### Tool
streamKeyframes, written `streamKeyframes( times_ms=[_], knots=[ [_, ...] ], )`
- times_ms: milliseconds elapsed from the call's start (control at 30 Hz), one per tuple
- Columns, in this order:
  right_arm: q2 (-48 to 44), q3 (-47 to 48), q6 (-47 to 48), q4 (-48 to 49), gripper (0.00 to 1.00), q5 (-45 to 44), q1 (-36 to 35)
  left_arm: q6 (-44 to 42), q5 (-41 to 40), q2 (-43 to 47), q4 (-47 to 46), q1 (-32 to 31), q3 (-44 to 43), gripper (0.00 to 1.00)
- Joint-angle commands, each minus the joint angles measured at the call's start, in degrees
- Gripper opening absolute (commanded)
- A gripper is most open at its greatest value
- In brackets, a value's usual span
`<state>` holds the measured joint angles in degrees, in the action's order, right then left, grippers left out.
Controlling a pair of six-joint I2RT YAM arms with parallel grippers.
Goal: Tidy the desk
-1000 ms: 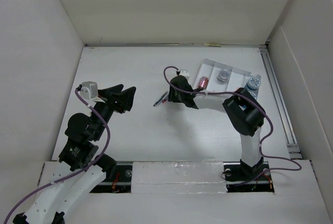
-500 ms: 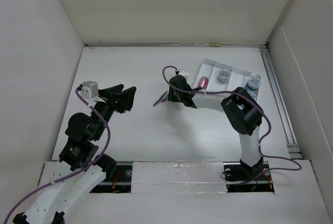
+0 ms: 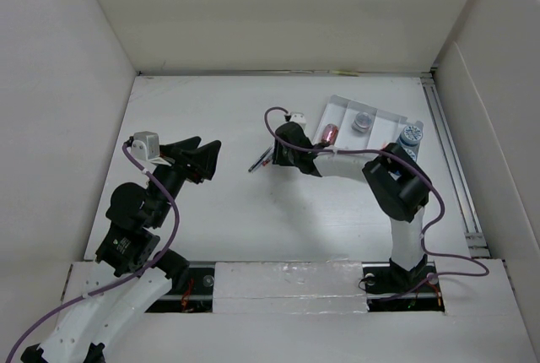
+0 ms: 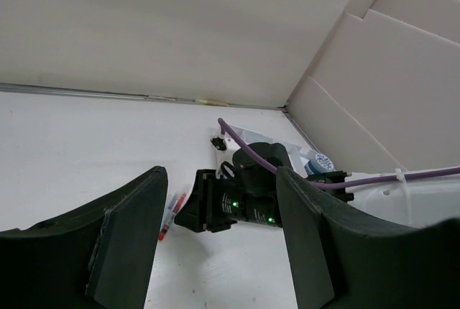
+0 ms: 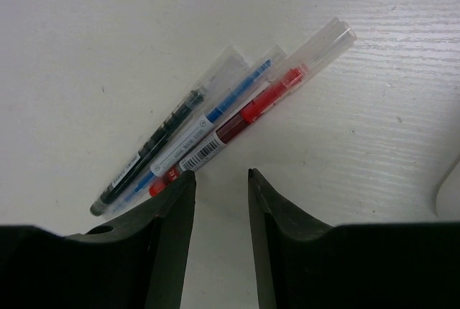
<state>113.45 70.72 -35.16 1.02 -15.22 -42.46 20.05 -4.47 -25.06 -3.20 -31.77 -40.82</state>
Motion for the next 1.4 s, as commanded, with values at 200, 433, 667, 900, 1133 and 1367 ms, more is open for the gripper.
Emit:
streamKeyframes(
  times_ms=[200, 433, 667, 900, 1133, 1367],
  knots=[
    [1.59, 3.19, -0.52, 1.28, 0.42, 0.99, -0.43, -0.01, 0.87, 0.18, -2.6, -0.14, 0.21, 0.58],
    [2.83, 4.43, -1.49, 0.57, 0.42, -0.07, -0.43, -0.01, 0.87, 0.27, -2.51, -0.14, 0.21, 0.58],
    [2.4, 3.82, -1.23, -2.41, 0.39, -1.39, -0.43, -0.1, 0.52, 0.27, -2.51, -0.14, 0.3, 0.58],
    [-3.49, -4.79, -0.53, -1.81, 0.38, -2.09, -0.96, -0.01, 0.87, -0.17, -2.6, -0.14, 0.3, 0.58],
    [-10.52, -9.72, -0.97, 0.74, 0.41, -3.85, -1.58, 0.16, 1.4, -0.87, -2.69, -0.14, 0.04, 0.58],
    [-4.74, -2.53, -0.52, 1.01, 0.44, -2.62, -1.05, 0.25, 1.75, -1.05, -2.77, -0.14, 0.04, 0.58]
  ],
)
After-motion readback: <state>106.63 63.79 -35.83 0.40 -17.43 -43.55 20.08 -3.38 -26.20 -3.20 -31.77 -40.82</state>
